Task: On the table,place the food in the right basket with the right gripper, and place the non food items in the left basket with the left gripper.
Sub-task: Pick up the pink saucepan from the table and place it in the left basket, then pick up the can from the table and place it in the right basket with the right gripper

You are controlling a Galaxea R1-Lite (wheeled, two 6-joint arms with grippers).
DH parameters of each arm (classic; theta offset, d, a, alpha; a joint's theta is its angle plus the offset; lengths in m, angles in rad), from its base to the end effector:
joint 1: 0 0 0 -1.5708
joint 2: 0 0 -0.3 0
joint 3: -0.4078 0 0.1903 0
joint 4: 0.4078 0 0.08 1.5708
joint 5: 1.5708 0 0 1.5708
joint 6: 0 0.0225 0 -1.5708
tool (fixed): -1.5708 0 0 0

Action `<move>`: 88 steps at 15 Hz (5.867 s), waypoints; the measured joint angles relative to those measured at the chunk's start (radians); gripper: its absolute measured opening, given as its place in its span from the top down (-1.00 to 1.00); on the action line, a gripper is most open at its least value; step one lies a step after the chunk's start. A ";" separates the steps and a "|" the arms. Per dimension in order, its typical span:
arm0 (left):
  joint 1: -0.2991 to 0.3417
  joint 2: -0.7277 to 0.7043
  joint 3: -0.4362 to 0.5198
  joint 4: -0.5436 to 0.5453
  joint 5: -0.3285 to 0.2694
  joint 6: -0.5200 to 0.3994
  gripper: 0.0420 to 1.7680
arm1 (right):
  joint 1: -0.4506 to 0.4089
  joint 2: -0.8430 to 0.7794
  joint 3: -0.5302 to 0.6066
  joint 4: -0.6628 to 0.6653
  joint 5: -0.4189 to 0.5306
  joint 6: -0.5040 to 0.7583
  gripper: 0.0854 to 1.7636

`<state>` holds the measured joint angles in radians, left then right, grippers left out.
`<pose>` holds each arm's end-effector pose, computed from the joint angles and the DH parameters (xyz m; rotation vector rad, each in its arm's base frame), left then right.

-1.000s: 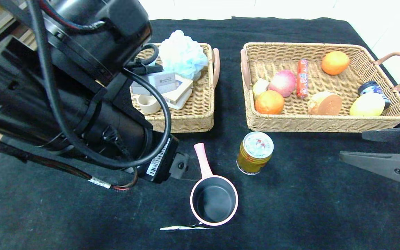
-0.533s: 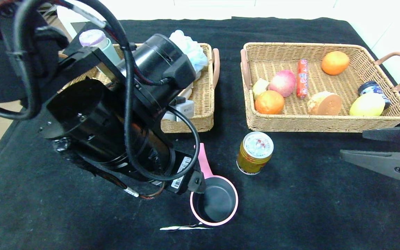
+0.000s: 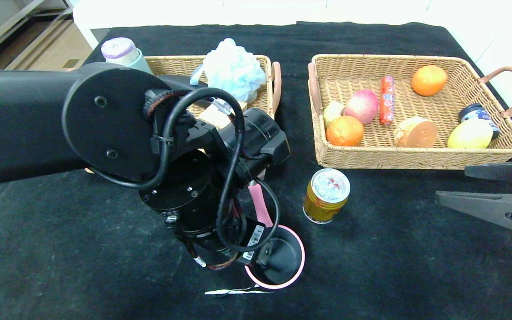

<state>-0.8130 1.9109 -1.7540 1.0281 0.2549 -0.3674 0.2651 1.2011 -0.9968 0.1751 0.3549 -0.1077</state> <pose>0.2259 -0.2305 0.2358 0.2832 1.0889 -0.2897 0.1638 0.0526 0.2807 -0.0857 0.3517 0.6325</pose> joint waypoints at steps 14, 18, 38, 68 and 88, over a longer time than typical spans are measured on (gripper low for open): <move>0.000 0.043 -0.007 -0.003 0.022 -0.047 -0.74 | 0.002 0.007 0.001 -0.001 0.000 0.000 -0.94; 0.000 0.044 -0.007 -0.003 0.023 -0.046 -0.07 | 0.002 0.007 0.001 -0.001 0.000 0.000 -0.94; -0.020 0.000 -0.018 -0.001 0.022 -0.058 0.86 | 0.000 0.005 0.000 -0.001 0.000 0.000 -0.94; 0.705 -0.154 -0.193 -0.397 -0.301 0.134 0.86 | 0.007 0.017 0.006 -0.001 -0.001 0.000 -0.94; 0.735 -0.167 -0.176 -0.415 -0.349 0.138 -0.61 | 0.007 0.023 0.006 -0.004 -0.006 -0.002 -0.94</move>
<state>-0.0783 1.7438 -1.9300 0.6128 -0.0938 -0.2294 0.2717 1.2238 -0.9911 0.1713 0.3491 -0.1096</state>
